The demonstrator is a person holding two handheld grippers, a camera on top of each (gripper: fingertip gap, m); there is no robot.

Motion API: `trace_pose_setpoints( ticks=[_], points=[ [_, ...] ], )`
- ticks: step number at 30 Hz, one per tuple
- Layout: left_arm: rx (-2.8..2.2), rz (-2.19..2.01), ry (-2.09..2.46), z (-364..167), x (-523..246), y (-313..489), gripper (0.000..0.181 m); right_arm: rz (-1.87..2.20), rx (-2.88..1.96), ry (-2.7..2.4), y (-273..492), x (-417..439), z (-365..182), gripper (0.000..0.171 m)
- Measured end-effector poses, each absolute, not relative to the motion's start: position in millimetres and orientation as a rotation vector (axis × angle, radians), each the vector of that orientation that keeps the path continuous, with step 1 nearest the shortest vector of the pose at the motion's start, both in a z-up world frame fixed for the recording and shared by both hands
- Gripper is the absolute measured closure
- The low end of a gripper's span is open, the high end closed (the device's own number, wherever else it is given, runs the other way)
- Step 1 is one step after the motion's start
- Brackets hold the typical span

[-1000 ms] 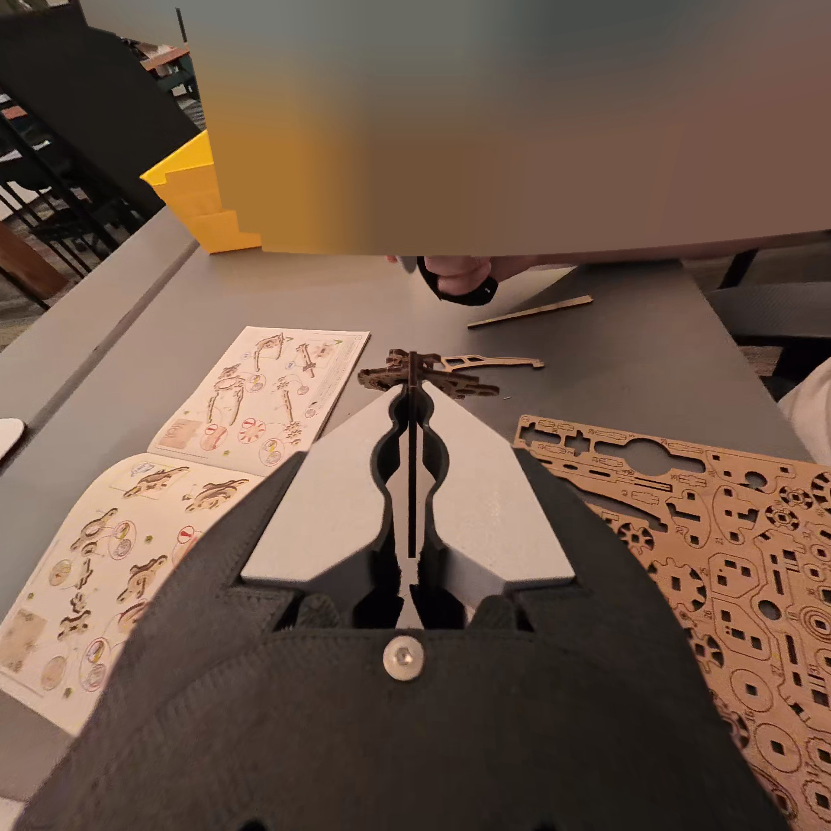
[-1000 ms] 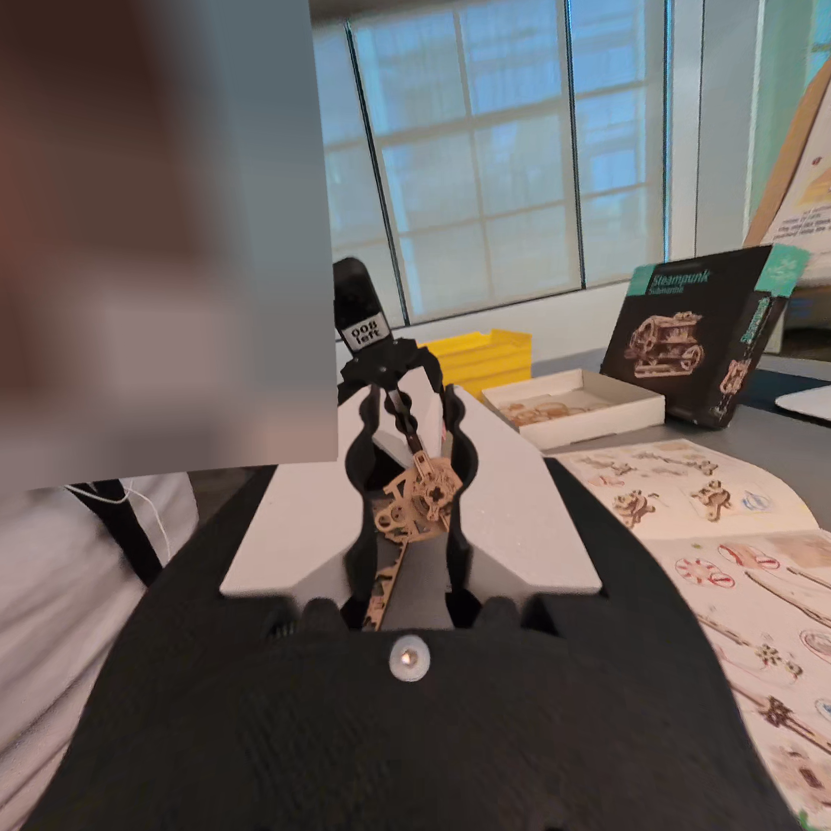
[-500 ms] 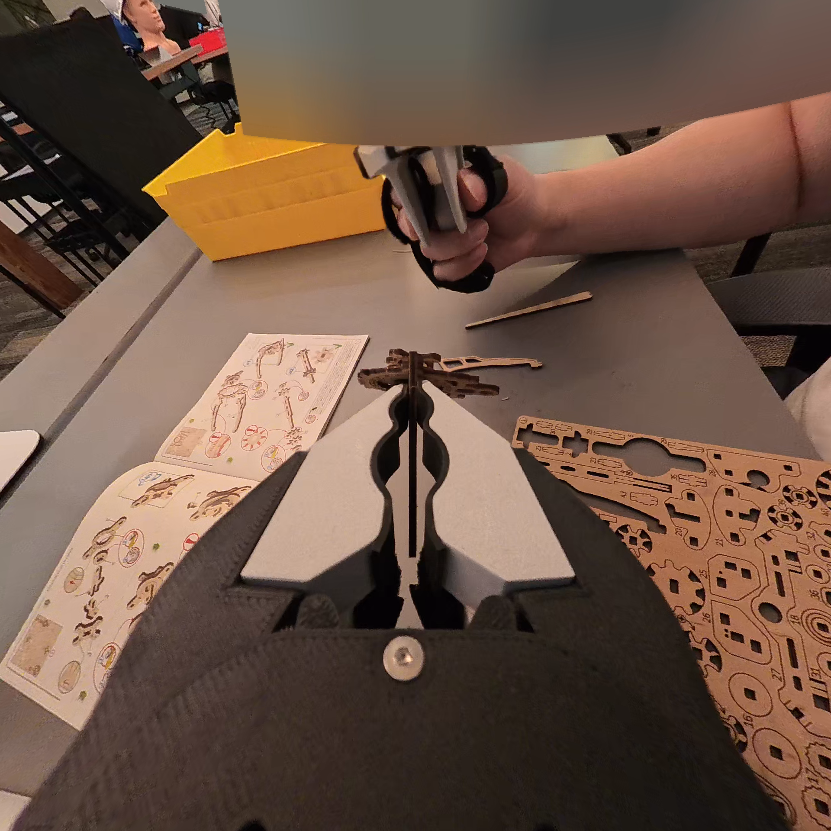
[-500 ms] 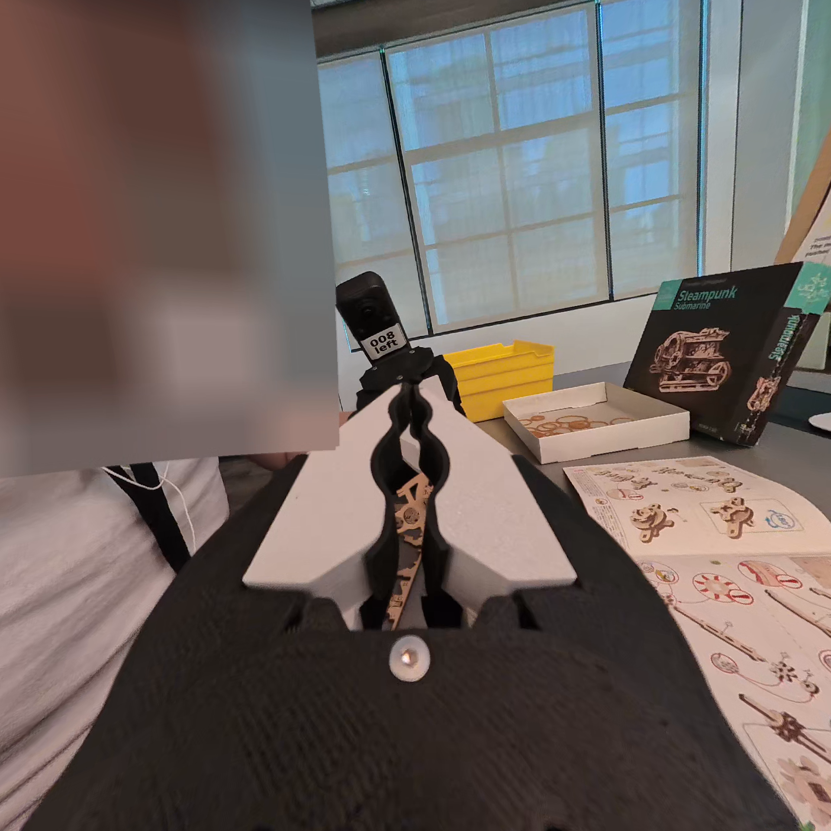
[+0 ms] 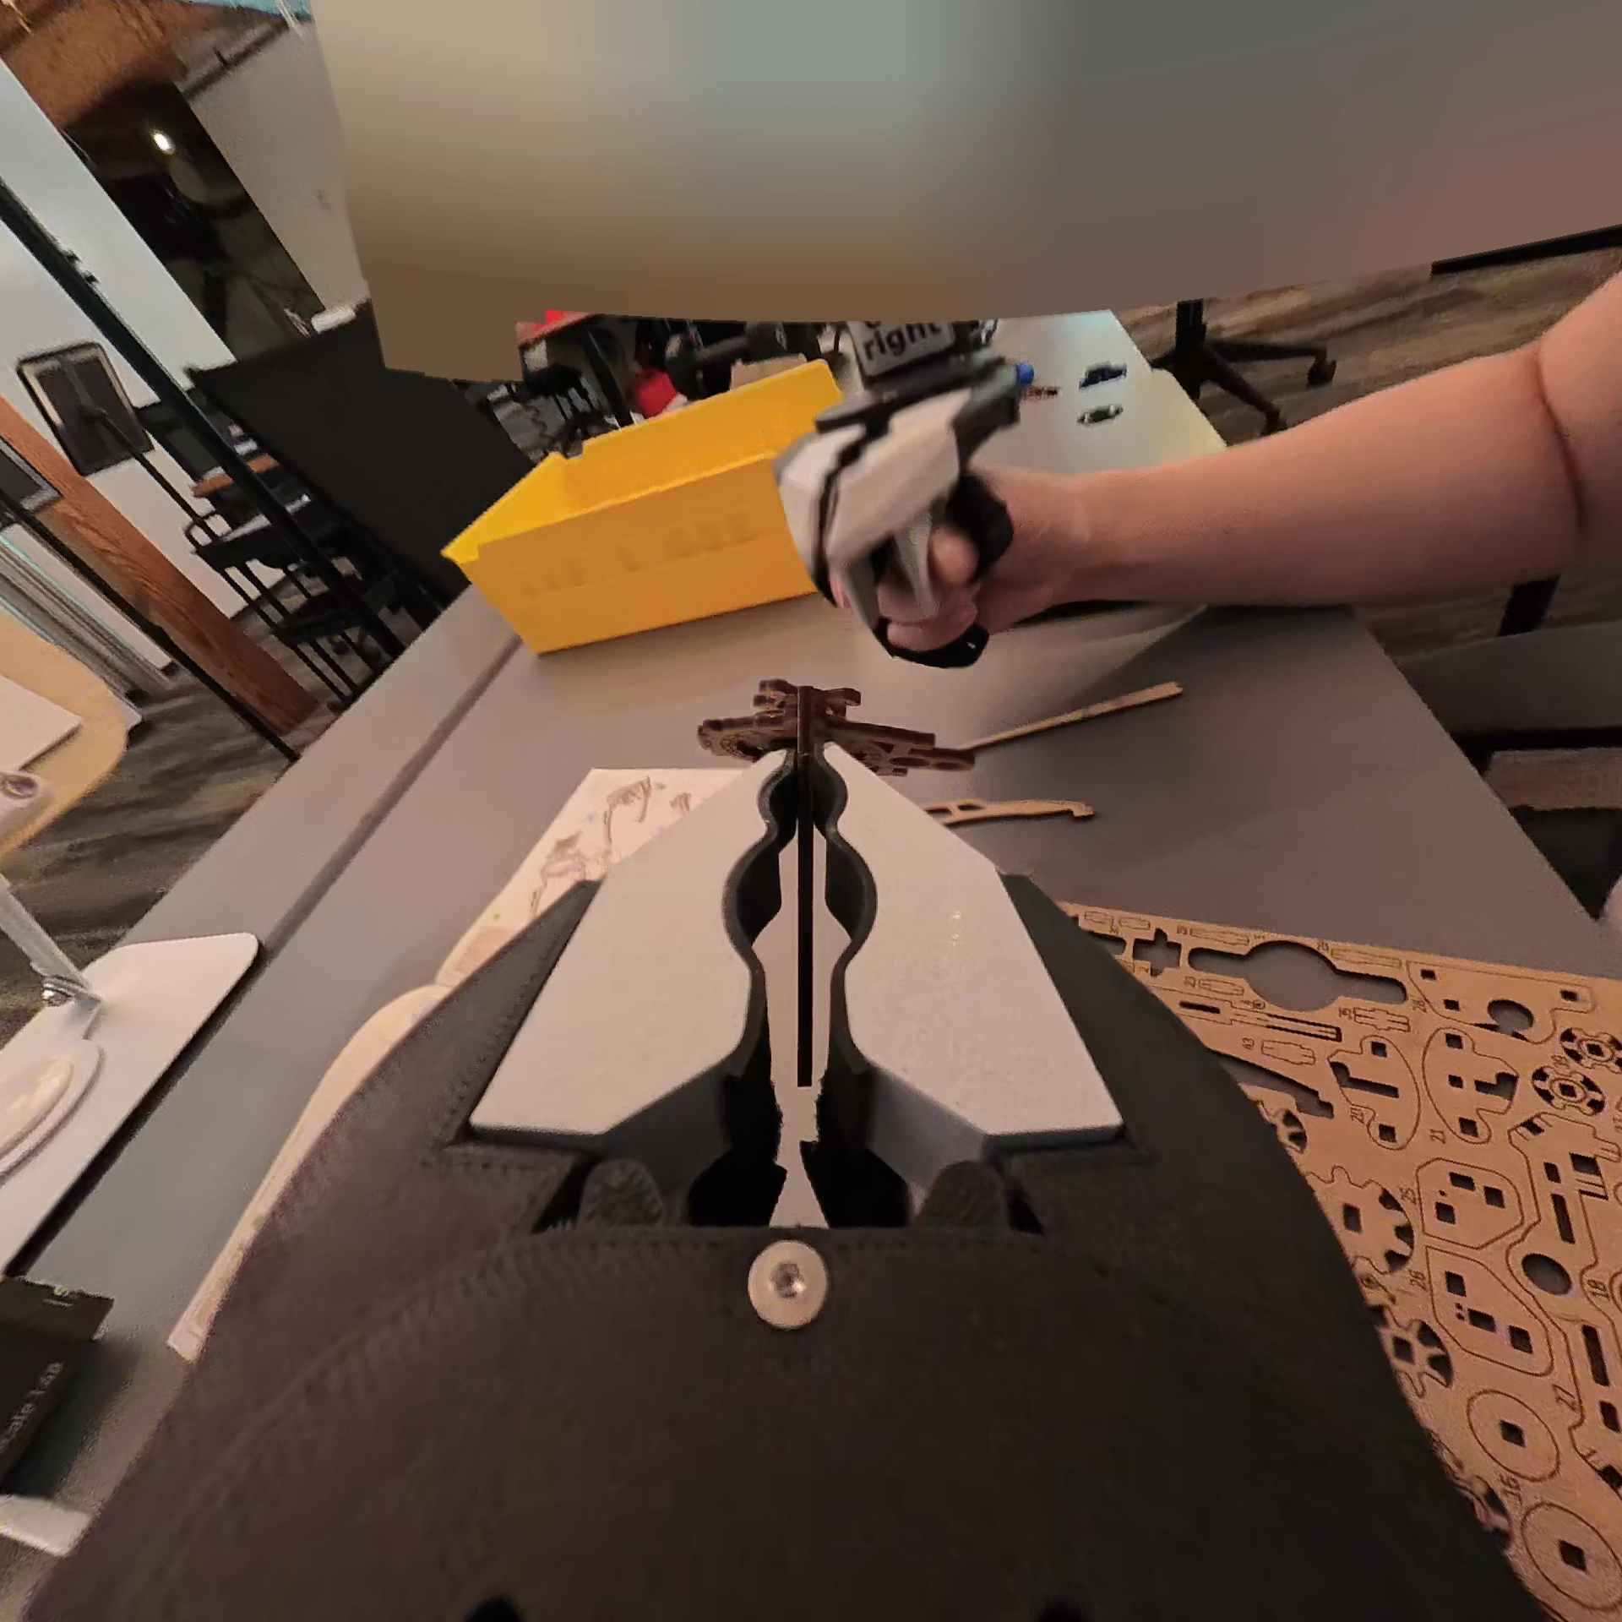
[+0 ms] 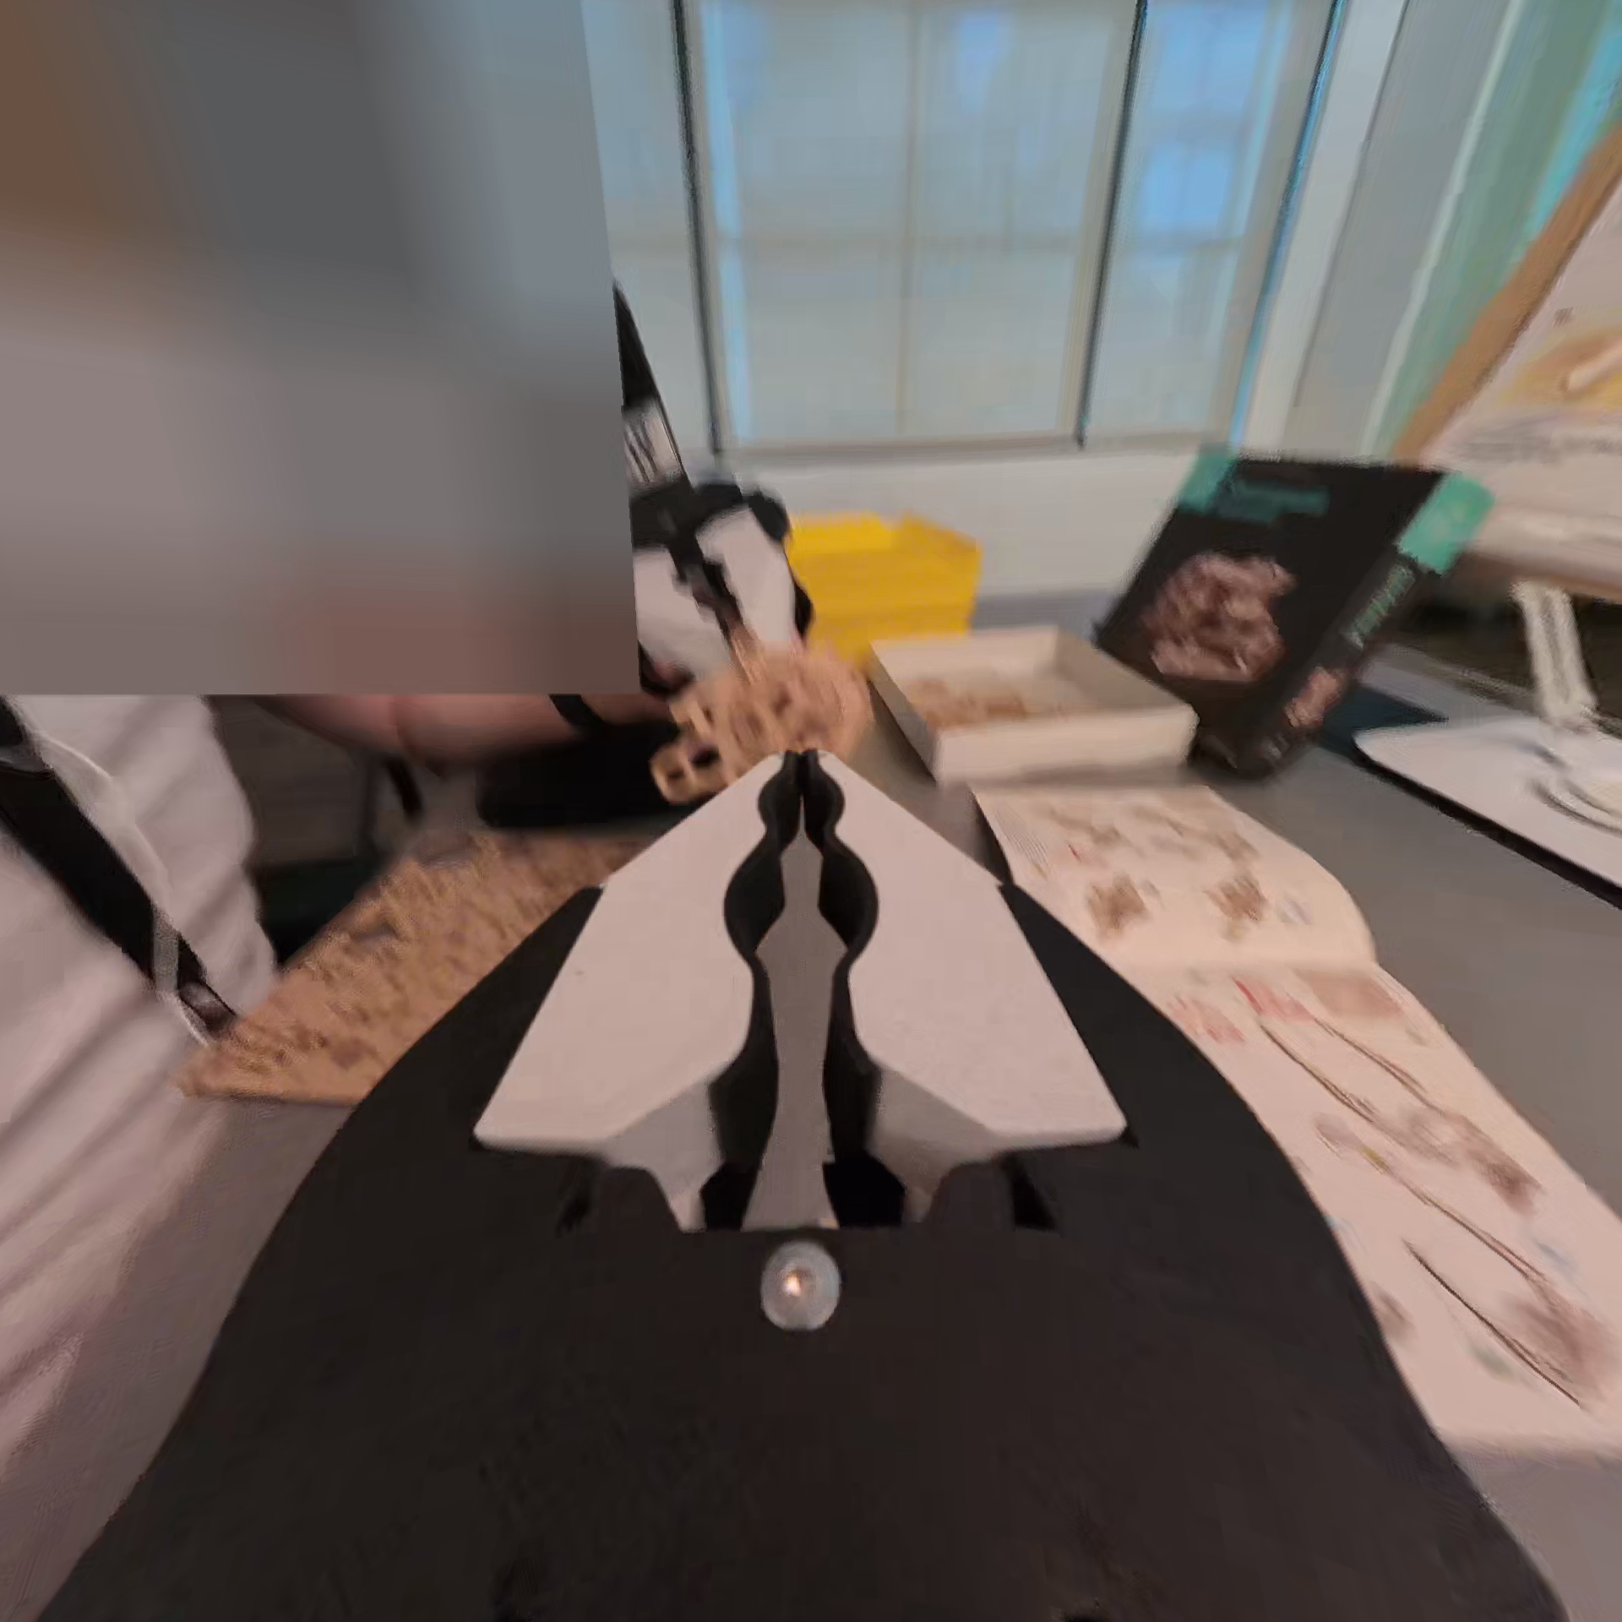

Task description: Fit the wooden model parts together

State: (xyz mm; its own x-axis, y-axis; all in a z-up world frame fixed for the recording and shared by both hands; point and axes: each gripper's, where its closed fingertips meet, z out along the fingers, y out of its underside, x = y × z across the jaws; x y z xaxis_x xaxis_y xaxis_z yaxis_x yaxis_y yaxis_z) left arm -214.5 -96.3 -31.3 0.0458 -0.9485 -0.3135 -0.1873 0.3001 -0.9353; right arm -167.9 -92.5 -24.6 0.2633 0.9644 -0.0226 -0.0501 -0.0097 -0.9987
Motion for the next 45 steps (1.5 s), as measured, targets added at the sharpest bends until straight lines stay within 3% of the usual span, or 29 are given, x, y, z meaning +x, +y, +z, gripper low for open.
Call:
trace_pose_setpoints(
  ticks=[2, 4, 5, 7, 10, 11, 12, 13, 23, 26, 27, 28, 29, 32, 36, 41, 45],
  points=[
    [-1.08, -0.899, 1.363, -17, -219, -99, 0.181, 0.879, -1.402, -1.074, -90, -171, -46, 0.171],
    [-1.049, -0.965, 1.305, -3, -224, -101, 0.181, 0.966, -1.452, -1.067, -96, -179, -49, 0.171],
    [-1.048, -1.0, 1.28, 3, -226, -101, 0.181, 0.997, -1.471, -1.019, -93, -182, -46, 0.155],
    [-1.069, -1.106, 1.227, 13, -229, -102, 0.181, 0.961, -1.46, -0.982, -92, -185, -41, 0.171],
    [-1.154, -1.301, 1.114, 26, -231, -102, 0.181, 0.76, -1.373, -0.97, -99, -191, -20, 0.171],
    [-1.181, -1.367, 1.078, 30, -231, -103, 0.181, 0.685, -1.328, -0.942, -101, -191, -9, 0.159],
    [-1.21, -1.421, 1.033, 34, -232, -103, 0.181, 0.606, -1.285, -0.902, -102, -190, 2, 0.133],
    [-1.235, -1.465, 0.986, 38, -232, -102, 0.181, 0.529, -1.258, -0.875, -104, -188, 10, 0.123],
    [-1.351, -1.844, 0.748, 60, -233, -123, 0.181, -0.035, -1.135, -0.995, -132, -213, 45, 0.136],
    [-1.372, -1.839, 0.76, 57, -233, -133, 0.181, -0.021, -1.156, -0.965, -137, -217, 49, 0.138],
    [-1.376, -1.843, 0.76, 57, -233, -137, 0.181, -0.014, -1.166, -0.966, -139, -217, 49, 0.144],
    [-1.383, -1.844, 0.752, 57, -234, -139, 0.181, 0.006, -1.18, -0.984, -142, -219, 46, 0.161],
    [-1.386, -1.843, 0.739, 57, -235, -141, 0.181, 0.033, -1.181, -0.995, -145, -222, 46, 0.164],
    [-1.365, -1.864, 0.729, 63, -239, -150, 0.18, 0.109, -1.209, -0.966, -151, -223, 50, 0.165],
    [-1.336, -1.861, 0.736, 73, -256, -158, 0.158, 0.276, -1.23, -0.904, -159, -222, 59, 0.165],
    [-1.14, -1.653, 0.746, 97, -309, -148, 0.159, 0.37, -1.235, -0.9, -171, -220, 65, 0.166],
    [-0.98, -1.29, 1.048, 89, -315, -163, 0.157, 0.455, -1.191, -0.95, -191, -234, 71, 0.165]
  ],
)
